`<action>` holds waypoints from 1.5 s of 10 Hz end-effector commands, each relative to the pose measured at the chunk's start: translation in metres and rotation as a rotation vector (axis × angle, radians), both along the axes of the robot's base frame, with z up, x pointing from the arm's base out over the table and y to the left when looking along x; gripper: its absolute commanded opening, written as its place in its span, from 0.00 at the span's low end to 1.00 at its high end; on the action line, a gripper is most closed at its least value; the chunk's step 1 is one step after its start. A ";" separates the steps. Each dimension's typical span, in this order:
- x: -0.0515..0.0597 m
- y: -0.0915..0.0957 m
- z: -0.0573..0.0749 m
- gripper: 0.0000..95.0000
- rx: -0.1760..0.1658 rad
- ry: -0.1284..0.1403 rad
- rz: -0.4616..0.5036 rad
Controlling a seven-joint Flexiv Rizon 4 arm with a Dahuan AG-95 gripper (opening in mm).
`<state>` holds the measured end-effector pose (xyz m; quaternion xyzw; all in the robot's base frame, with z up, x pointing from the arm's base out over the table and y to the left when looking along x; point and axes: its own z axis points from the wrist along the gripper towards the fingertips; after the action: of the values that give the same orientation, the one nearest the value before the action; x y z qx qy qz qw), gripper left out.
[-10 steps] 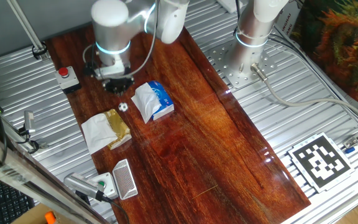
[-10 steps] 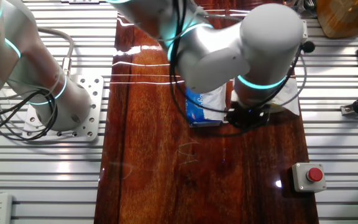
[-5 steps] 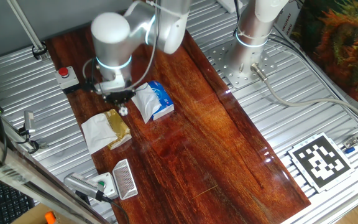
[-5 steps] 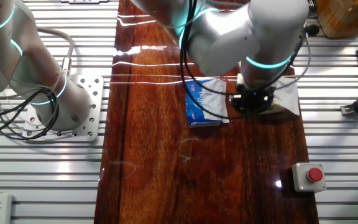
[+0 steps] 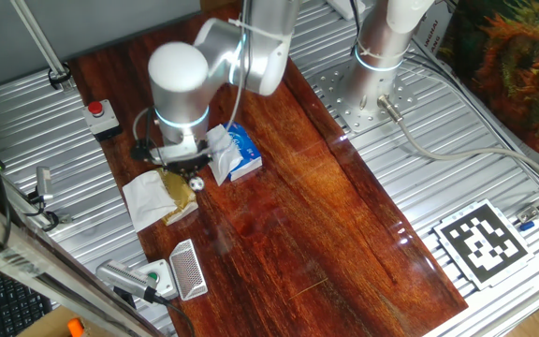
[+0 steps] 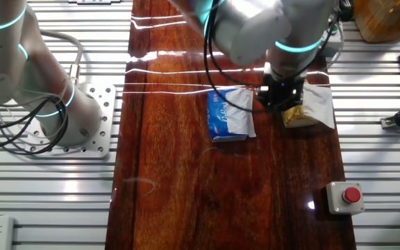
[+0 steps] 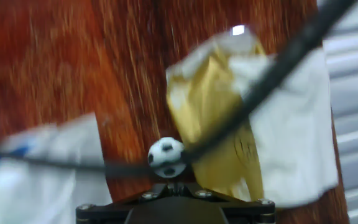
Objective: Push the soccer ball into the goal
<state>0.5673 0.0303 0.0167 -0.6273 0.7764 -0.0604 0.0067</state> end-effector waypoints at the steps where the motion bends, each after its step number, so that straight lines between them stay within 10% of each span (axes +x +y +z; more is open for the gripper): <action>1: -0.002 0.005 0.004 0.00 -0.002 0.006 -0.008; 6: -0.004 0.013 0.009 0.00 -0.041 0.011 0.020; 15: -0.016 -0.037 0.020 0.00 -0.059 0.003 0.079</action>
<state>0.5496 -0.0100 0.0372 -0.6572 0.7488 -0.0855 -0.0096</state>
